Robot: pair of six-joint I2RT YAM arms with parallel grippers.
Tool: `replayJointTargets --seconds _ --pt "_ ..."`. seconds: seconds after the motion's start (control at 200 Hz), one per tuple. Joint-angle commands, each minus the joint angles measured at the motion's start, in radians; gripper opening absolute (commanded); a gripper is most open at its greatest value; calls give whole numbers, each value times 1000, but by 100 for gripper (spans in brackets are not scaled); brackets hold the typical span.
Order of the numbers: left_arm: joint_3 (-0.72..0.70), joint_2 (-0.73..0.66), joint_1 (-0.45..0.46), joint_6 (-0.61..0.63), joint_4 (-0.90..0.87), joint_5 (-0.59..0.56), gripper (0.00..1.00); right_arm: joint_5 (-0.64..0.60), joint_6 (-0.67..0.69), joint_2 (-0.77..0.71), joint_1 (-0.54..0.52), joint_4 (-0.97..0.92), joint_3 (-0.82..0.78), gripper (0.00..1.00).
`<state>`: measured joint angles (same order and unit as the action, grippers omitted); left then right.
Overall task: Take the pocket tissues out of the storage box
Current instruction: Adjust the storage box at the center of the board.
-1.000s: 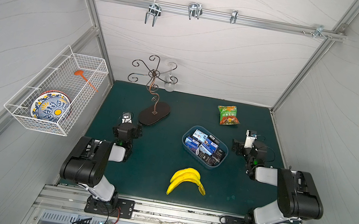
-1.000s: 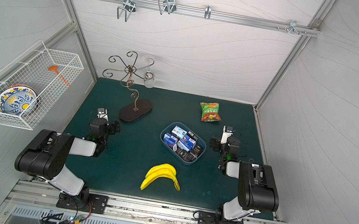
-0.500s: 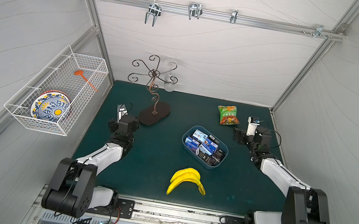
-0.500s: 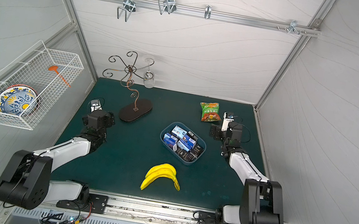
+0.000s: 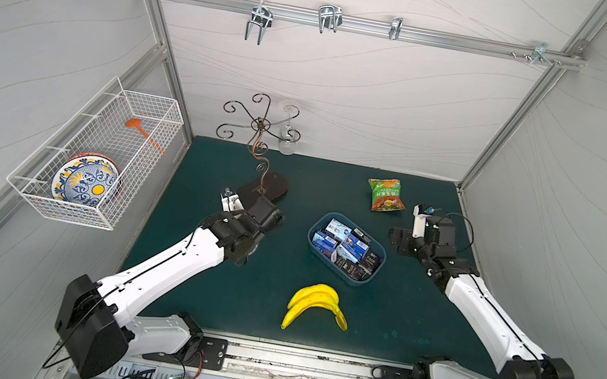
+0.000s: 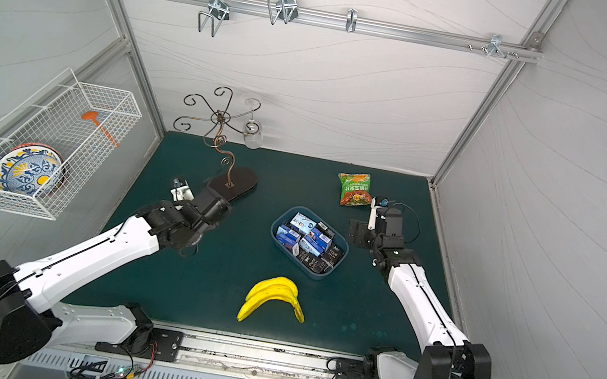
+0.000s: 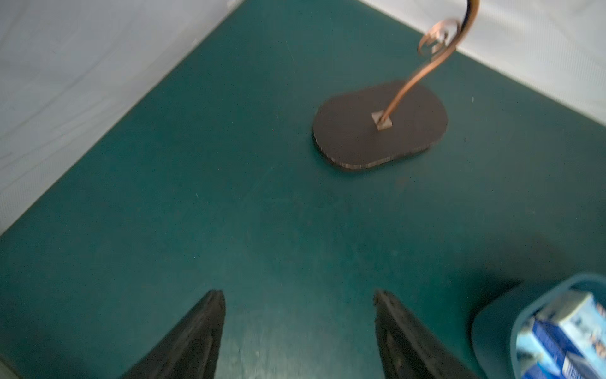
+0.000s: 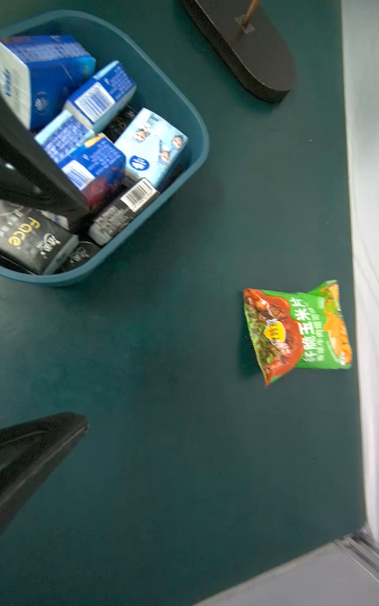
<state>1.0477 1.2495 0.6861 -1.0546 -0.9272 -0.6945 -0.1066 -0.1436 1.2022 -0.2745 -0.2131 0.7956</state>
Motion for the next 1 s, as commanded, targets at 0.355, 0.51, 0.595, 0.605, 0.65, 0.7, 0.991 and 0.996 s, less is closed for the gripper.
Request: replayJointTargets --seconds 0.355,0.51,0.595,0.605,0.65,0.7,0.991,0.996 --pt "293 430 246 -174 44 134 61 -44 -43 88 -71 -15 -12 99" --pt "357 545 246 -151 118 186 56 -67 -44 90 -71 -6 -11 99" --pt "364 577 245 -150 157 195 54 -68 -45 94 -71 -6 -11 99" --pt "364 581 246 -150 161 193 53 -69 -44 94 -71 -5 -11 99" --pt "365 591 245 -149 179 192 53 -69 -46 94 -71 -1 -14 99" --pt "372 607 245 -146 189 184 52 -66 -46 93 -71 5 -19 99" --pt "377 646 211 -157 233 205 43 -48 -43 82 -71 11 -19 99" --pt "377 646 211 -157 233 206 43 -47 -44 82 -71 11 -20 99"
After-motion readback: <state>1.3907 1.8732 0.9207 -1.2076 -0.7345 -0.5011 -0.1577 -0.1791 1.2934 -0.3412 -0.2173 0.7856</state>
